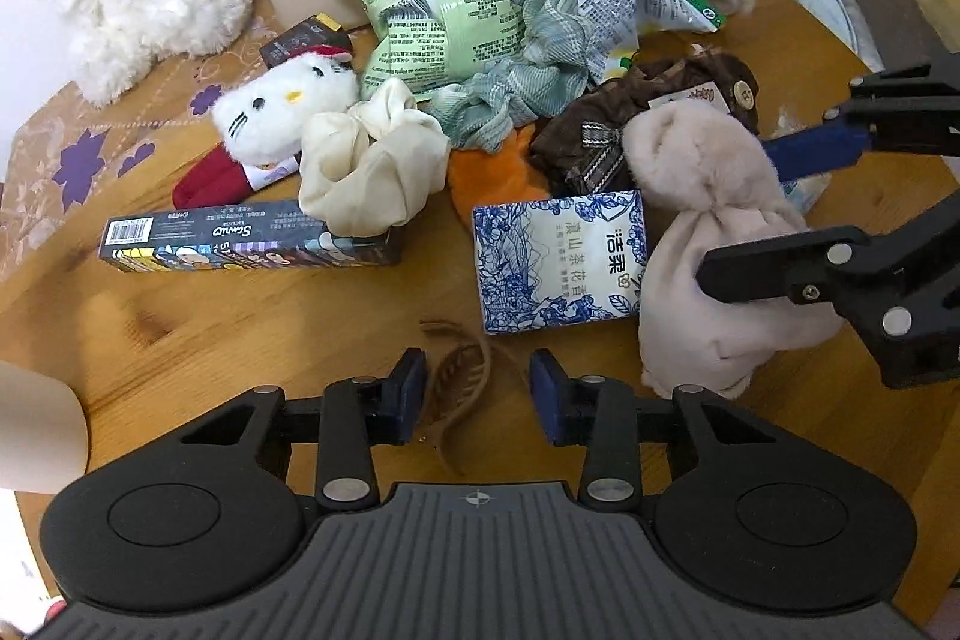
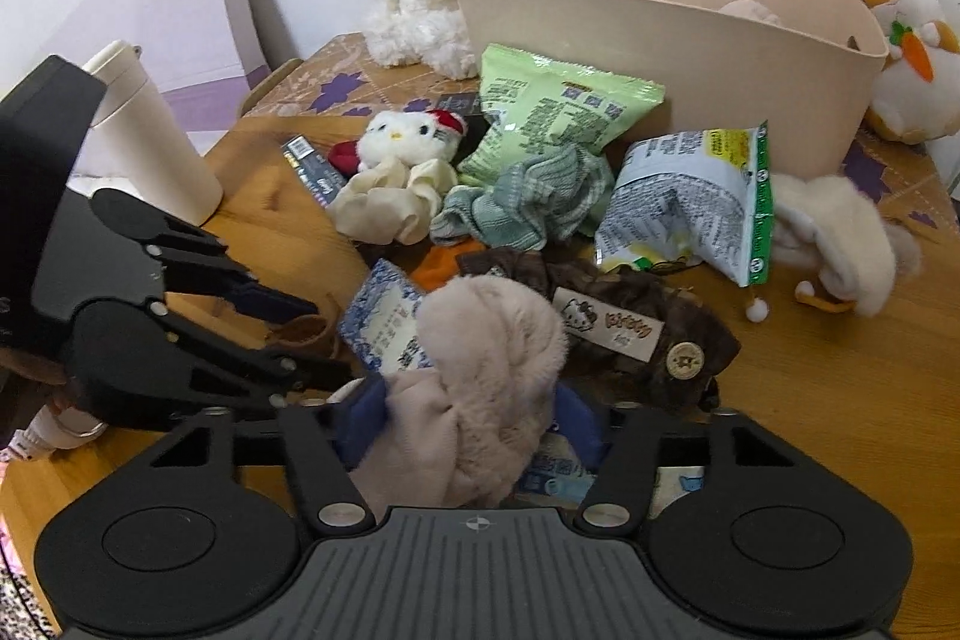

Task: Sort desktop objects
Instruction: 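Grasp the thin brown hair clip with the left tool while the right grasps the pink sock, then carry the hair clip and sock into the beige bin and release both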

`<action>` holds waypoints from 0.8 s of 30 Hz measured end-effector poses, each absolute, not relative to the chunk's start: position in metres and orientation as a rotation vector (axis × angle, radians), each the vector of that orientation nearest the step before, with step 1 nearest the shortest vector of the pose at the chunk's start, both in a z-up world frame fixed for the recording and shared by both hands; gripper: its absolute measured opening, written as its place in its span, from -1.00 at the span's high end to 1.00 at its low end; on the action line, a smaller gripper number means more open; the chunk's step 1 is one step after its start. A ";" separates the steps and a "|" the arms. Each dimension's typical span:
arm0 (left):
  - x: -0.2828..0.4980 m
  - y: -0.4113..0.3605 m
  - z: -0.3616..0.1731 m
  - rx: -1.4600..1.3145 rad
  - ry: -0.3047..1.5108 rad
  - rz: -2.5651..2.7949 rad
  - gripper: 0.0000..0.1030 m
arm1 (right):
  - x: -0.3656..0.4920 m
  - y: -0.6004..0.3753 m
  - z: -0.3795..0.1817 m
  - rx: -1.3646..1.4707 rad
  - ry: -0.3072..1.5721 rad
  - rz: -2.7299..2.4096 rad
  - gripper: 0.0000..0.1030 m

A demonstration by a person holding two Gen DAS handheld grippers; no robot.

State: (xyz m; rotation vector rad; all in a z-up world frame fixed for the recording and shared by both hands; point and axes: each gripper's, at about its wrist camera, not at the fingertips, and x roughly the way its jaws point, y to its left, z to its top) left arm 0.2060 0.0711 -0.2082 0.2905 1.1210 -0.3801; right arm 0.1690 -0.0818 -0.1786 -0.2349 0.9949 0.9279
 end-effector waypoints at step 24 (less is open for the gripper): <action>0.179 0.076 -0.192 0.237 1.087 -0.371 0.25 | 0.156 -0.106 -0.171 -0.105 0.968 0.952 0.74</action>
